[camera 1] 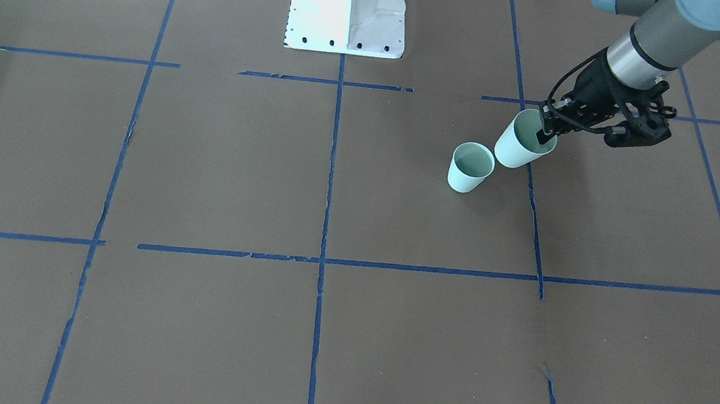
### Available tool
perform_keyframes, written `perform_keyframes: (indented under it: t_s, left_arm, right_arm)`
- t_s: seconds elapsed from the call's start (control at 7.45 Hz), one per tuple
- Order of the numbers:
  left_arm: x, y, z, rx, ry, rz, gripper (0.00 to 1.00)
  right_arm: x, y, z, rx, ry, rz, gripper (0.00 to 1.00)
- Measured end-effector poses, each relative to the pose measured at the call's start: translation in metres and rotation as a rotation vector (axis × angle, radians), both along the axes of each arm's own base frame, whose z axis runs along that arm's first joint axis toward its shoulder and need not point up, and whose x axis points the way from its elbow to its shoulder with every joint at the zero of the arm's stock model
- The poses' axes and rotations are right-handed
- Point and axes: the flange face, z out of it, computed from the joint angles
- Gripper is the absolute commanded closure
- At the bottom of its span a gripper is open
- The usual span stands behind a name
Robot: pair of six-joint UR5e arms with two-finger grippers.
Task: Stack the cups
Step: 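Lift the held cup with the left gripper and carry it over the other cup, then lower the held cup into the other green cup and open the left gripper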
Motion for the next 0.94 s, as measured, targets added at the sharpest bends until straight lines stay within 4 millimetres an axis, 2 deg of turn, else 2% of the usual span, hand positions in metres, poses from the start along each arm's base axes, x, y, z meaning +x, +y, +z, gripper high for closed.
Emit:
perform_keyframes:
  t_s: [0.27,0.94]
  left_arm:
    - [0.019,-0.013,-0.007,0.000,-0.002,0.004,1.00]
    - [0.044,-0.002,-0.003,-0.002,-0.025,0.021,1.00]
  right_arm:
    - [0.000,0.000,0.000,0.000,0.000,0.000,0.00]
    - [0.000,0.000,0.000,0.000,0.000,0.000,0.00]
